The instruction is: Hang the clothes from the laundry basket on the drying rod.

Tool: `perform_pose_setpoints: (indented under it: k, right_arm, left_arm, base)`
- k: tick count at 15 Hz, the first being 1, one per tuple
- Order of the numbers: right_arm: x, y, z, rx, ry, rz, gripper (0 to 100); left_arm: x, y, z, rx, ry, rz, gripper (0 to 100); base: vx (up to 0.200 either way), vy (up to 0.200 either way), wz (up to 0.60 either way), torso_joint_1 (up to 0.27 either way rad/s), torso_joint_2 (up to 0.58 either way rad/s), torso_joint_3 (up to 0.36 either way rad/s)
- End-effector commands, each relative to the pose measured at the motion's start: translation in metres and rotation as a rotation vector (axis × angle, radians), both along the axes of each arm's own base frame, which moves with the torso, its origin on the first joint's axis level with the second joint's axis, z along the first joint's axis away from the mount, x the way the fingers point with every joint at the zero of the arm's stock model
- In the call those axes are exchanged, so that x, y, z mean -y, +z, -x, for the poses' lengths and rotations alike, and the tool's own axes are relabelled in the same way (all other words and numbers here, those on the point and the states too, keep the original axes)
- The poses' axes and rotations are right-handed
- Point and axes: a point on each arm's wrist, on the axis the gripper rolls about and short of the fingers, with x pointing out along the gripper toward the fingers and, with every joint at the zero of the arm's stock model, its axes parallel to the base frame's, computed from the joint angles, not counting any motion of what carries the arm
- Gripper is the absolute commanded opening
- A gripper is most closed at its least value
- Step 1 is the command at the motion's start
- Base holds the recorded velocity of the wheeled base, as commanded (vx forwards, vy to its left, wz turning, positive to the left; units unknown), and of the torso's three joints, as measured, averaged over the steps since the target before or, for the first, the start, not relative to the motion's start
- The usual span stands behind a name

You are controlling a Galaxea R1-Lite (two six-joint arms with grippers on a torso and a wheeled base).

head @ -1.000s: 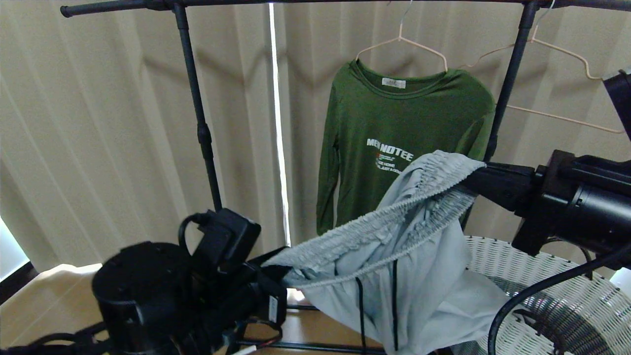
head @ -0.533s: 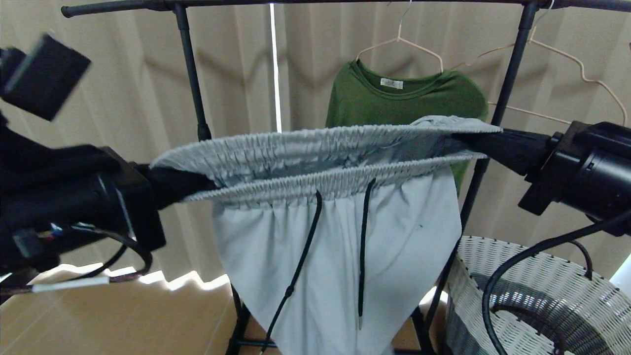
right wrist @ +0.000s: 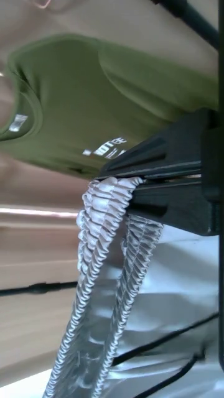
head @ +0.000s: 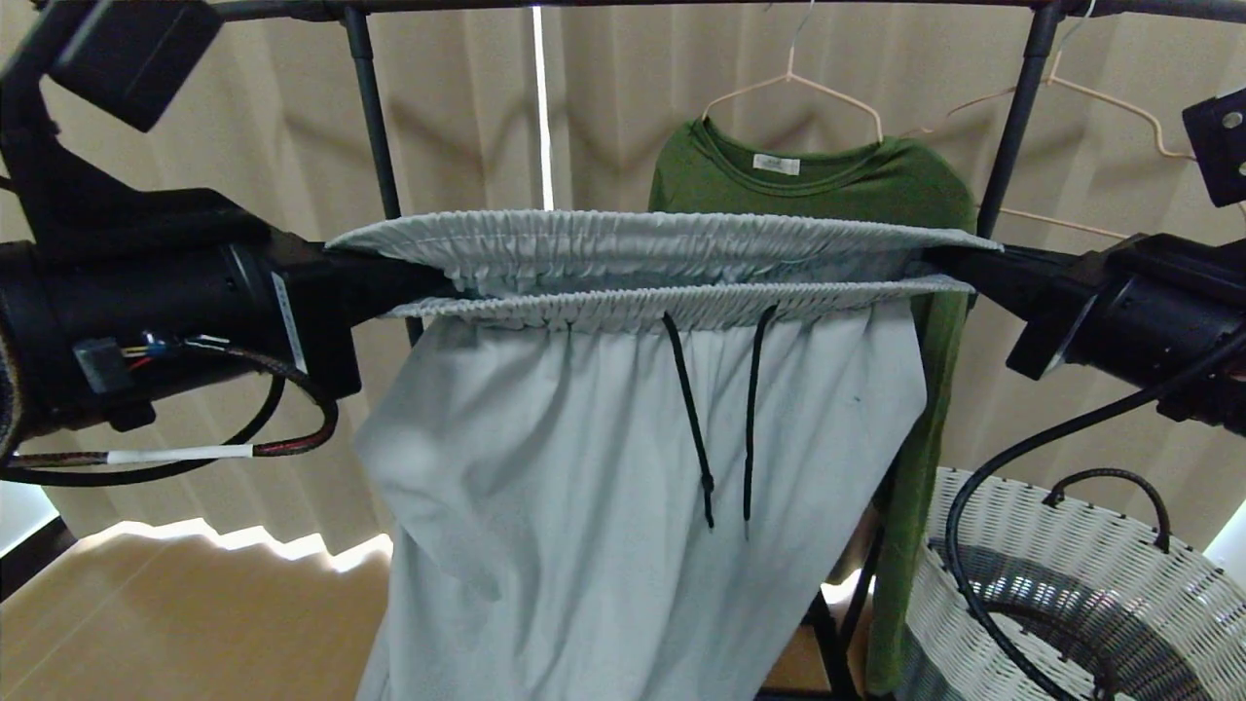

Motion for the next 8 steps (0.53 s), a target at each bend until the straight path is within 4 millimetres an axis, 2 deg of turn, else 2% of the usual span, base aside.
perform_pose_setpoints:
  k: [1, 5, 8]
  right_arm:
    - [0.000, -0.002, -0.002, -0.006, -0.003, 0.003, 0]
    - [0.000, -0.004, -0.001, -0.013, -0.003, 0.006, 0]
    - [0.007, 0.002, 0.016, 0.014, -0.004, 0.003, 0]
  left_arm:
    - [0.003, -0.002, -0.003, -0.007, -0.005, -0.012, 0]
    - [0.006, -0.006, -0.008, -0.024, -0.005, -0.022, 0]
    - [0.016, 0.002, -0.026, 0.008, -0.003, -0.006, 0]
  base:
    - [0.000, 0.000, 0.00, 0.000, 0.00, 0.000]
    - [0.000, 0.000, 0.00, 0.000, 0.00, 0.000]
    - [0.000, 0.000, 0.00, 0.000, 0.00, 0.000]
